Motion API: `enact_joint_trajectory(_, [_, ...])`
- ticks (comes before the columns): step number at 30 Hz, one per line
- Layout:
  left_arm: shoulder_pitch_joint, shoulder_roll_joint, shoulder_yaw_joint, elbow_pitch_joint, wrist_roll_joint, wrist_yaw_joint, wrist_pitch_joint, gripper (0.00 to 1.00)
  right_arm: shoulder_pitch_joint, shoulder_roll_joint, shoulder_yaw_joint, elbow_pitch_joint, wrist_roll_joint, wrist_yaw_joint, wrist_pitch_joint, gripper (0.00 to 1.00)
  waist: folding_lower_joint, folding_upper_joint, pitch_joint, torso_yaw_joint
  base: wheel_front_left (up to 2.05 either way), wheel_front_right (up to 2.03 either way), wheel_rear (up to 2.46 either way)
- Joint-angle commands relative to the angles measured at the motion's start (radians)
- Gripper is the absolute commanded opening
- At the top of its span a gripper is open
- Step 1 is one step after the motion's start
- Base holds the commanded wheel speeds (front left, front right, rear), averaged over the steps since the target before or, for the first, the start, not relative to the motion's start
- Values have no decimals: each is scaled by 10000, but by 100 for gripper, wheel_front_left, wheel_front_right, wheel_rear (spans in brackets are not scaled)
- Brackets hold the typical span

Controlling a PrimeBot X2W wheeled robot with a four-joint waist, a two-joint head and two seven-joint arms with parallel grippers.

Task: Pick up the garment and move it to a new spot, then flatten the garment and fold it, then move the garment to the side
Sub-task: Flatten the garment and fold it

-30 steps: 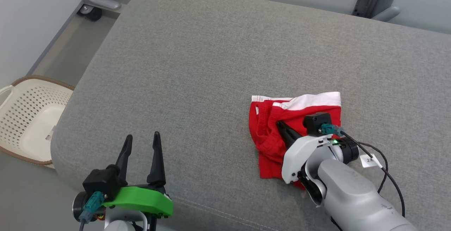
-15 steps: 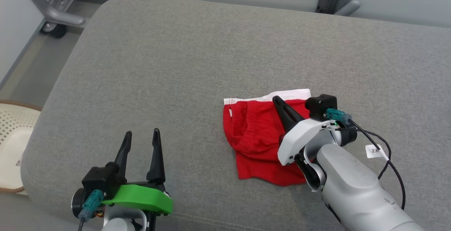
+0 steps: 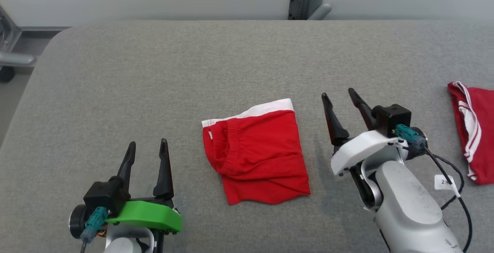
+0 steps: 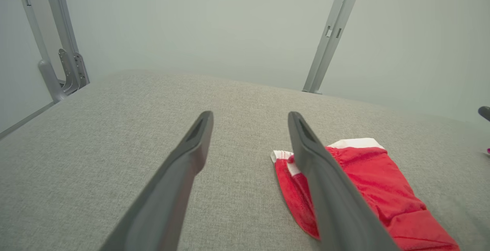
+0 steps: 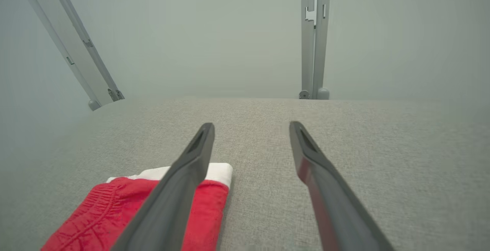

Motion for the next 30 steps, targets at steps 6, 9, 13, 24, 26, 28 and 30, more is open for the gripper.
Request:
enact_joint_trajectory(6, [335, 272, 175, -63, 268, 232, -48, 100, 1484, -20, -1423, -1641, -1469, -2, -30, 100, 0, 117, -404, -956, 0, 0, 0])
enact_joint_trajectory(9, [512, 330, 230, -110, 322, 314, -51, 100, 2165, -17, -1825, -2310, -1644, -2, -30, 100, 0, 117, -493, -1084, 0, 0, 0])
enact_joint_trajectory(13, [819, 396, 384, -203, 319, 411, -55, 100, 3051, -18, -2029, -3122, -1609, -2, -30, 100, 0, 117, -644, -1190, 0, 0, 0])
enact_joint_trajectory(24, [1970, 312, 900, -637, 475, 354, -58, 100, 4864, -21, -2013, -4977, -1036, -2, 419, 100, 0, 117, -1110, -1243, 0, 0, 0])
enact_joint_trajectory(26, [2091, 289, 970, -698, 561, 312, -56, 100, 5015, -21, -2043, -5172, -1014, -2, 527, 100, 0, 117, -1152, -1227, 0, 0, 0])
enact_joint_trajectory(28, [2183, 267, 1030, -738, 630, 303, -57, 100, 5134, -20, -2053, -5325, -963, -2, 616, 100, 0, 117, -1196, -1204, 0, 0, 0])
enact_joint_trajectory(30, [2216, 253, 1085, -766, 689, 256, -57, 100, 5199, -20, -2048, -5420, -958, -2, 698, 100, 0, 117, -1233, -1176, 0, 0, 0])
